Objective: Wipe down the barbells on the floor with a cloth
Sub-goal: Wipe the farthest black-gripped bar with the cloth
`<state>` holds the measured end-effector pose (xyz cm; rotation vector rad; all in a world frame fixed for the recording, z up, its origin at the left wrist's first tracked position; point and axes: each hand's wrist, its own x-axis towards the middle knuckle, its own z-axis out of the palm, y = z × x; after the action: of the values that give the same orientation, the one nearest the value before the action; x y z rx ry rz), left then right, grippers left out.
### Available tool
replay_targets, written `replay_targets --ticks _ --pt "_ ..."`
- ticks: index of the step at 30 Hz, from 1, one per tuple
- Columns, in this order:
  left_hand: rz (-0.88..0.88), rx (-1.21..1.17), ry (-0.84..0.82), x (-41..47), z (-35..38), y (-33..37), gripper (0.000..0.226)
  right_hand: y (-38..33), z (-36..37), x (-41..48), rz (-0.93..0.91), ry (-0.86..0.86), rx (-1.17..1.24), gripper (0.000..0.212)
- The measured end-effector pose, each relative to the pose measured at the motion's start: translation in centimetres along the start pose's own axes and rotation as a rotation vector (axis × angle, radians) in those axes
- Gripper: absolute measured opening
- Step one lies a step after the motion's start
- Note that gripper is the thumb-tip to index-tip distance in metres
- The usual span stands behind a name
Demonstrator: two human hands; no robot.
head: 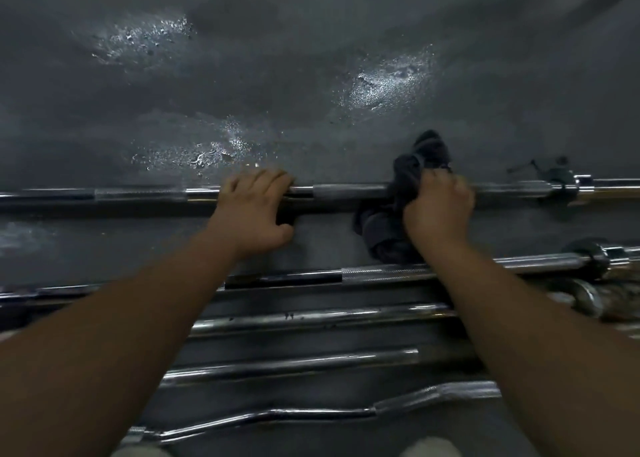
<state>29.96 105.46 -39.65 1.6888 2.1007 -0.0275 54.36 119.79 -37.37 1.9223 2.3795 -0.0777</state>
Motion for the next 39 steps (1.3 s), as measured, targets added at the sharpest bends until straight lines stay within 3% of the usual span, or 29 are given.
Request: replay_targets --ticks 2,5,6,8,10,12,17,21,25,32,39 --pt "-0.004 -0.010 -0.053 -1.2 0.1 0.4 0.096 -4.7 0.2 -2.6 -0.079 -0.048 0.054 0.026" --pt "-0.004 -0.049 -0.112 -1.9 -0.9 0.6 0.106 -10.1 -0.1 -5.4 -0.497 -0.151 0.216 0.032" --pt "-0.008 -0.074 -0.135 -2.0 -1.3 0.6 0.106 -9.8 -0.5 -5.2 -0.546 -0.207 0.191 0.034" --pt "0.006 -0.084 -0.187 -2.3 -1.8 0.5 0.100 -6.3 -1.2 -3.7 -0.451 -0.191 0.053 0.031" --pt "0.026 -0.043 -0.210 -3.1 -1.7 0.5 0.099 -1.9 -1.5 -2.9 -0.231 -0.097 -0.050 0.028" --pt "0.037 0.009 -0.216 -4.0 -1.2 0.6 0.102 -0.4 -1.2 -3.1 -0.131 -0.177 -0.070 0.042" --pt "-0.002 0.118 -0.257 -4.7 -1.6 2.3 0.102 -2.1 -1.4 -3.7 -0.074 -0.460 -0.113 0.084" --pt "-0.103 0.084 -0.290 -5.7 -3.3 3.4 0.104 -2.5 -1.5 -3.9 -0.022 -0.598 -0.172 0.083" --pt "-0.195 0.023 -0.232 -9.1 -4.0 3.8 0.100 -3.8 -1.0 -4.2 0.038 -0.620 -0.138 0.078" --pt "-0.433 -0.029 -0.201 -14.2 -5.2 3.8 0.095 -4.3 -1.9 -2.7 0.090 -0.706 -0.086 0.092" --pt "-0.418 -0.019 -0.117 -12.6 -6.0 0.4 0.098 -3.6 -0.8 -3.1 0.088 -0.578 -0.106 0.083"
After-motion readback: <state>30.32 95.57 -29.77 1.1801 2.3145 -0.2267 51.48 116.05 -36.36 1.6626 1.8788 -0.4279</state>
